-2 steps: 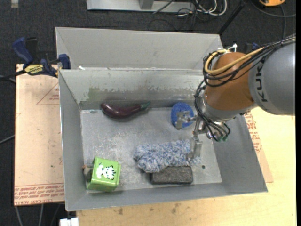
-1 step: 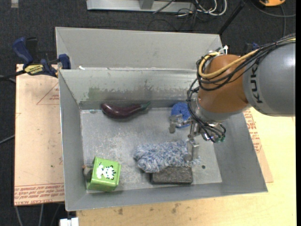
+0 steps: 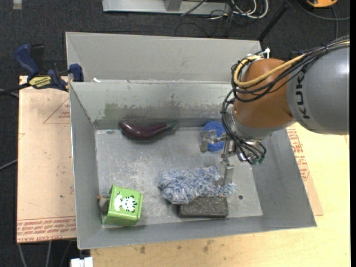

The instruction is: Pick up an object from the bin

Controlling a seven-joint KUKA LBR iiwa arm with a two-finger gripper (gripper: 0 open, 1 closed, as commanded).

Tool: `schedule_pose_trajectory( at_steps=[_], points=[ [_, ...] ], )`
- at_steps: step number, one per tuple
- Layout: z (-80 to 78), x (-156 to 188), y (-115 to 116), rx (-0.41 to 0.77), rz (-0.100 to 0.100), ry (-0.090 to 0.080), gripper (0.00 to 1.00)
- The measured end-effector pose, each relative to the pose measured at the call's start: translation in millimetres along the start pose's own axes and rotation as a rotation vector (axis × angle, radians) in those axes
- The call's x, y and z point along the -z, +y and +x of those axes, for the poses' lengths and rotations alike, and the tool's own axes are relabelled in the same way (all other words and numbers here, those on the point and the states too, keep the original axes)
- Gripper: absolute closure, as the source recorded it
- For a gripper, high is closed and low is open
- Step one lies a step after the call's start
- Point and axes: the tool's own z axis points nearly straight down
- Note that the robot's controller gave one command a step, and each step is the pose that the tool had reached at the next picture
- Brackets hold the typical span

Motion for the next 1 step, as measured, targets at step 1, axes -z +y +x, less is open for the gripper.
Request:
schedule_pose_trajectory(
  at_steps=[1],
  points=[
    [-10.7,-64.4,5.1,0.136,-0.001,0.007,0.0]
  ],
)
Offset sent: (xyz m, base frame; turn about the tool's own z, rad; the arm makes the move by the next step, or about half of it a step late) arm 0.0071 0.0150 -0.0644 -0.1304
